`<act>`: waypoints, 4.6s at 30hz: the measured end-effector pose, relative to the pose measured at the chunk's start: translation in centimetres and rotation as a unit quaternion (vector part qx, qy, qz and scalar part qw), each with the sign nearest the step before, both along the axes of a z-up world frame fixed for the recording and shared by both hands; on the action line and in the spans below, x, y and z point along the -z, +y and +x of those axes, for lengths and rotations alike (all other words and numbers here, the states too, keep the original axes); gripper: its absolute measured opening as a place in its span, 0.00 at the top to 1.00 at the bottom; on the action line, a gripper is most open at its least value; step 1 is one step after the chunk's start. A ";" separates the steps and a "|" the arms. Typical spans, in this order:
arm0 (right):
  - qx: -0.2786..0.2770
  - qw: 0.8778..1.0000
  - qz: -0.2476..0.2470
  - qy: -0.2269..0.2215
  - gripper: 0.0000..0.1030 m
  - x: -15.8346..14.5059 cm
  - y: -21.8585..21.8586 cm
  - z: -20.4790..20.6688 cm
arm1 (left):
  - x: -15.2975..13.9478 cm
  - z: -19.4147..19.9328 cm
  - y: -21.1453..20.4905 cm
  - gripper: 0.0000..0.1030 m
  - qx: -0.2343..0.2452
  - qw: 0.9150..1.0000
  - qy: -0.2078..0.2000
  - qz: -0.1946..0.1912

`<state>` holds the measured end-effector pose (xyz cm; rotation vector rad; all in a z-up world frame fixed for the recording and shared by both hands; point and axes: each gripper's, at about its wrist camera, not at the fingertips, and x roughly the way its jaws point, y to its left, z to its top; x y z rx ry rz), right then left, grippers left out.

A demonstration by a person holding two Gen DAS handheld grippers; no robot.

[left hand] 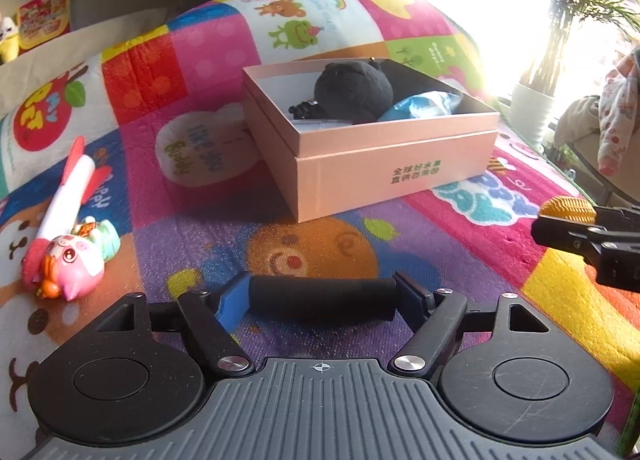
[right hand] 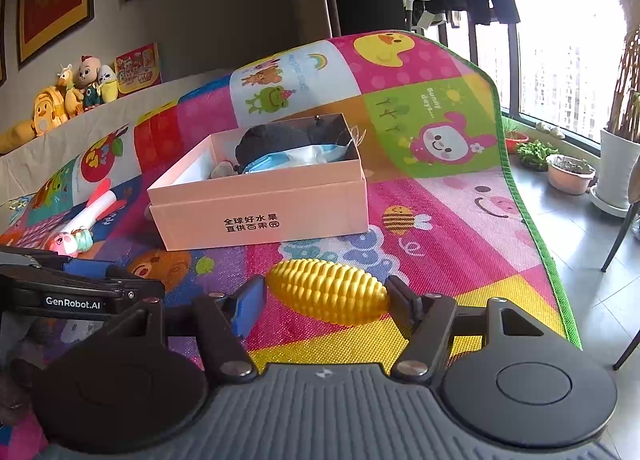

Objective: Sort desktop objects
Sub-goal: 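Lift the corn toy with the right tool while the left tool grasps the black cylinder, then drop the corn toy into the pink box with the right tool while the left tool drops the cylinder inside, then grasp the white foam stick with red tip with the left tool, then lift the foam stick off the mat with the left tool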

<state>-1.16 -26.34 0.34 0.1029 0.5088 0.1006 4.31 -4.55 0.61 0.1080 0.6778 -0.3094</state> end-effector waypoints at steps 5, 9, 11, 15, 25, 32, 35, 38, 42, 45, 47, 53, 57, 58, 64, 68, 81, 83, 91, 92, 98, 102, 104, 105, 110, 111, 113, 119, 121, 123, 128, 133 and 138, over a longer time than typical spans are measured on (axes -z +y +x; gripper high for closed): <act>-0.019 0.999 -0.001 0.034 0.37 0.1 0.1 0.6 | -0.8 -3.2 -0.5 0.22 0.022 1.000 -0.009 0.014; -0.076 0.995 0.013 0.061 0.37 -0.7 -0.4 -0.2 | -3.2 -5.5 -0.2 0.22 0.031 0.999 -0.036 0.018; -0.090 0.995 0.013 0.049 0.37 -2.1 -1.1 -1.0 | -4.7 -6.0 -0.1 0.22 0.030 0.998 -0.055 0.016; -0.081 0.996 0.019 0.001 0.37 -6.0 -3.0 -2.3 | -8.2 -5.3 -0.9 0.22 0.037 0.993 -0.107 0.021; -0.040 0.995 -0.011 -0.091 0.37 -11.0 -5.4 -4.4 | -13.0 4.1 -3.8 0.12 0.078 0.973 -0.208 0.055; -0.031 0.997 -0.015 -0.068 0.37 -10.2 -5.9 -3.7 | -10.4 4.5 -0.8 0.03 0.030 0.994 -0.103 0.006; -0.034 0.998 -0.014 -0.055 0.37 -10.3 -5.7 -2.9 | -7.9 2.2 0.3 0.02 0.025 0.997 -0.066 0.036; -0.063 0.997 -0.003 -0.042 0.37 -10.6 -4.4 -1.9 | -5.5 -0.2 2.2 0.02 0.013 0.998 -0.037 0.043; -0.113 0.993 0.017 -0.015 0.37 -11.8 -1.6 1.1 | -3.8 -1.9 5.4 0.01 -0.029 0.999 -0.029 0.013; -0.135 0.991 0.006 -0.016 0.37 -13.4 1.4 5.4 | -3.4 -2.0 7.5 0.01 -0.060 0.998 -0.023 -0.028; -0.148 0.989 0.000 -0.007 0.37 -14.5 3.6 9.4 | -3.3 -1.9 8.5 0.01 -0.072 0.996 -0.021 -0.044; -0.139 0.987 -0.073 0.020 0.30 -14.2 9.8 20.7 | -2.8 -2.6 10.9 0.00 -0.097 0.993 -0.029 -0.061; -0.119 0.988 -0.091 0.020 0.26 -12.9 11.4 22.6 | -2.1 -3.2 13.1 0.00 -0.146 0.988 -0.037 -0.036; -0.122 0.988 -0.086 0.023 0.26 -12.7 11.7 22.4 | -2.0 -3.3 13.8 0.00 -0.161 0.986 -0.036 -0.034; -0.198 0.976 -0.071 0.049 0.24 -10.8 16.1 19.0 | -1.9 -4.1 18.0 0.00 -0.238 0.970 -0.029 -0.048; -0.270 0.958 -0.069 0.071 0.22 -8.7 20.8 16.2 | -1.6 -4.4 19.2 0.00 -0.259 0.965 -0.014 -0.033; -0.332 0.928 -0.059 0.157 0.41 -1.6 27.4 13.9 | -2.0 -5.9 19.4 0.00 -0.253 0.967 -0.010 -0.023; -0.334 0.930 -0.067 0.140 0.43 -2.1 25.9 12.6 | -2.1 -5.8 18.9 0.00 -0.246 0.969 -0.010 -0.022; -0.276 0.950 -0.064 0.129 0.43 -3.5 14.7 7.2 | -2.6 -4.7 15.0 0.00 -0.193 0.981 -0.013 -0.019; -0.260 0.955 -0.064 0.128 0.43 -3.3 13.3 6.8 | -2.7 -4.5 14.4 0.00 -0.184 0.983 -0.015 -0.020; -0.131 0.985 -0.070 0.088 0.32 -2.3 6.0 5.0 | -3.0 -2.3 12.9 0.00 -0.165 0.983 -0.072 -0.023; -0.094 0.994 -0.043 0.045 0.24 -1.5 3.4 2.5 | -2.9 1.4 13.6 0.07 -0.200 0.978 -0.058 -0.006; -0.087 0.996 -0.015 0.033 0.20 -1.2 2.6 1.7 | -2.4 3.5 14.1 0.22 -0.213 0.976 -0.035 0.003; -0.082 0.996 -0.002 0.028 0.18 -0.9 2.4 1.5 | -2.1 4.4 14.4 0.24 -0.218 0.976 -0.025 0.006; -0.070 0.997 0.035 0.025 0.15 -0.4 1.5 1.7 | -1.0 6.7 14.3 0.49 -0.222 0.975 0.003 0.028; -0.069 0.996 0.043 0.026 0.14 -0.3 1.3 1.6 | -0.9 6.7 14.0 0.52 -0.220 0.975 0.004 0.033; -0.068 0.996 0.059 0.023 0.14 -0.3 0.9 1.6 | -0.8 6.4 13.0 0.60 -0.208 0.977 0.000 0.044; -0.062 0.994 0.094 0.013 0.08 -0.1 -0.2 1.3 | -2.1 3.3 9.5 0.67 -0.152 0.988 -0.009 0.032; -0.063 0.993 0.098 0.014 0.08 -0.1 -0.3 1.3 | -2.7 1.7 8.4 0.67 -0.125 0.992 -0.008 0.006; -0.064 0.993 0.099 0.015 0.08 -0.1 -0.3 1.3 | -2.8 0.4 7.5 0.66 -0.103 0.994 0.004 -0.026; -0.063 0.993 0.100 0.016 0.05 0.0 -0.3 1.3 | -2.0 -1.8 5.5 0.47 -0.058 0.997 0.022 -0.049; -0.063 0.993 0.090 0.032 0.01 0.0 0.0 1.8 | -1.2 -2.4 5.4 0.20 -0.070 0.997 0.009 -0.026; -0.068 0.993 0.075 0.065 0.00 0.2 0.5 2.7 | -0.4 -1.8 6.5 0.07 -0.097 0.994 0.024 -0.039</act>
